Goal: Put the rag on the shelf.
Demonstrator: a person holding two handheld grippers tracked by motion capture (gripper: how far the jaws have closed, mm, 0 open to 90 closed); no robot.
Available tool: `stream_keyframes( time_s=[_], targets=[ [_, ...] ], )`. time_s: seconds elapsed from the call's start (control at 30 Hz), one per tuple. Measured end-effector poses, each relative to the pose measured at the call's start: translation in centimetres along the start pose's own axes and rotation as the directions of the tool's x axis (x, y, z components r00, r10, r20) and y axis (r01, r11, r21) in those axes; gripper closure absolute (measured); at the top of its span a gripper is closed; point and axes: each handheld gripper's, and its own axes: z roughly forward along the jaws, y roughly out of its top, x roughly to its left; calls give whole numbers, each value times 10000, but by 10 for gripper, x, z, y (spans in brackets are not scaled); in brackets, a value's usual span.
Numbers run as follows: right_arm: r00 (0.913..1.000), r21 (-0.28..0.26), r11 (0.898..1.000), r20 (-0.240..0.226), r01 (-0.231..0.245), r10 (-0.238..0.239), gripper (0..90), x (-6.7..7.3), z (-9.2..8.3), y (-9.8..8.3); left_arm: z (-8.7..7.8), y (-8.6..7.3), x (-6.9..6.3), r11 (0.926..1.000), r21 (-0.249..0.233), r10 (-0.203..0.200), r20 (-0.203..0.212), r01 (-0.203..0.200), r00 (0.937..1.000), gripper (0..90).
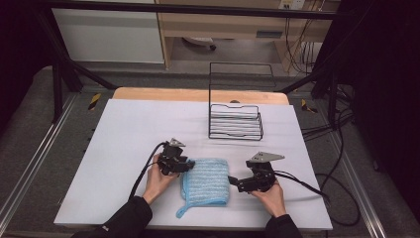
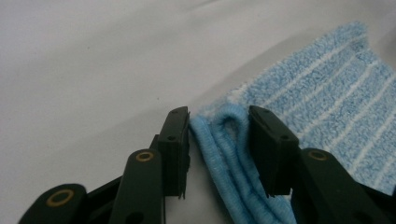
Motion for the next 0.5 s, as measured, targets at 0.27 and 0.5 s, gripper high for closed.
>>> stream_keyframes(
  time_s=[0.27,0.5],
  targets=[
    [9999,-112,9999,115,-25,26,41,-1,0,1,-1,0,-2,9999,74,-112,34,112,9999,687],
    [9999,-267,9996,116,-32,35,72,-2,0,5,0,-1,-4,10000,29,43,-111,-43,9999,700]
  ],
)
